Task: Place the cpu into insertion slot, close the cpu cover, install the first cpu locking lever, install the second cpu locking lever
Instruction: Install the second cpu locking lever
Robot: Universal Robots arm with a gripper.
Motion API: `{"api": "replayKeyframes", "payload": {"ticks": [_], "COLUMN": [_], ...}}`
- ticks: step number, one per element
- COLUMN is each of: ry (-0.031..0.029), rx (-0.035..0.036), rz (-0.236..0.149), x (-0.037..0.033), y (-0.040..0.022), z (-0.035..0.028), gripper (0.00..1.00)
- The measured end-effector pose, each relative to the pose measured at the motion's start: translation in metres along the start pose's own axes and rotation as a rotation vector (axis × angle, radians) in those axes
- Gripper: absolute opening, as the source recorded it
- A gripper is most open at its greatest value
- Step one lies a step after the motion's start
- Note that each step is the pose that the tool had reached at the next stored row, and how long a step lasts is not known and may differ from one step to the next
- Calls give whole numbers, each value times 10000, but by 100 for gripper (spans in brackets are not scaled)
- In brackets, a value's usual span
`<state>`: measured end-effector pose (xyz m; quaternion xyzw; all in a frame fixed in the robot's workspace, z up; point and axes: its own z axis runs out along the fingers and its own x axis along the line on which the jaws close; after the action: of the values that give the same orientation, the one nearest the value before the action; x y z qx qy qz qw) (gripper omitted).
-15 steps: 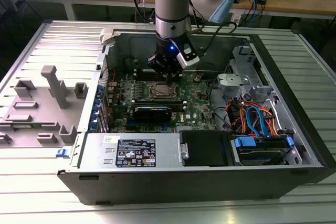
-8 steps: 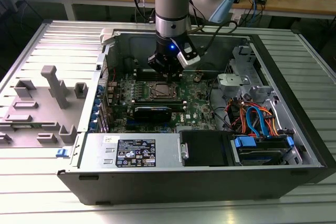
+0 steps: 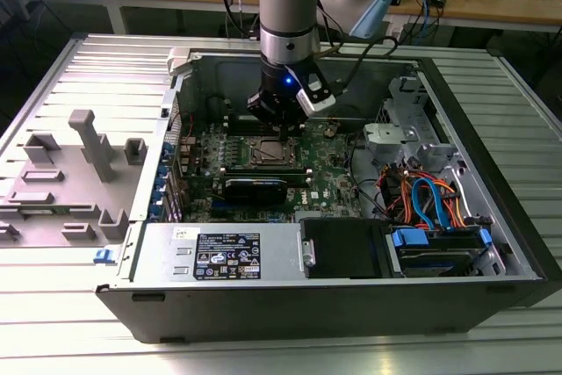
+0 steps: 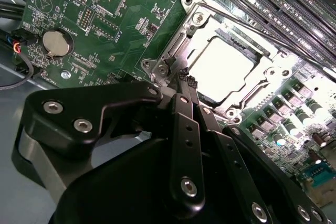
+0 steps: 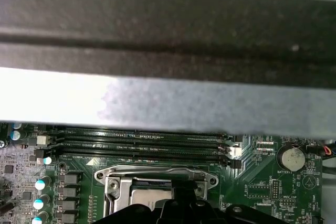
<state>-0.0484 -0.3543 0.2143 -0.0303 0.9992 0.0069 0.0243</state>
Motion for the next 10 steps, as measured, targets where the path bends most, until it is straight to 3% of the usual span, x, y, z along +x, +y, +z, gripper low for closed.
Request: {"api": "replayKeyframes", "payload": {"ticks": [10], "ry": [1], "rx": [1], "rz": [0], "x": [1], "y": [-6], "z": [0], "gripper": [11]}}
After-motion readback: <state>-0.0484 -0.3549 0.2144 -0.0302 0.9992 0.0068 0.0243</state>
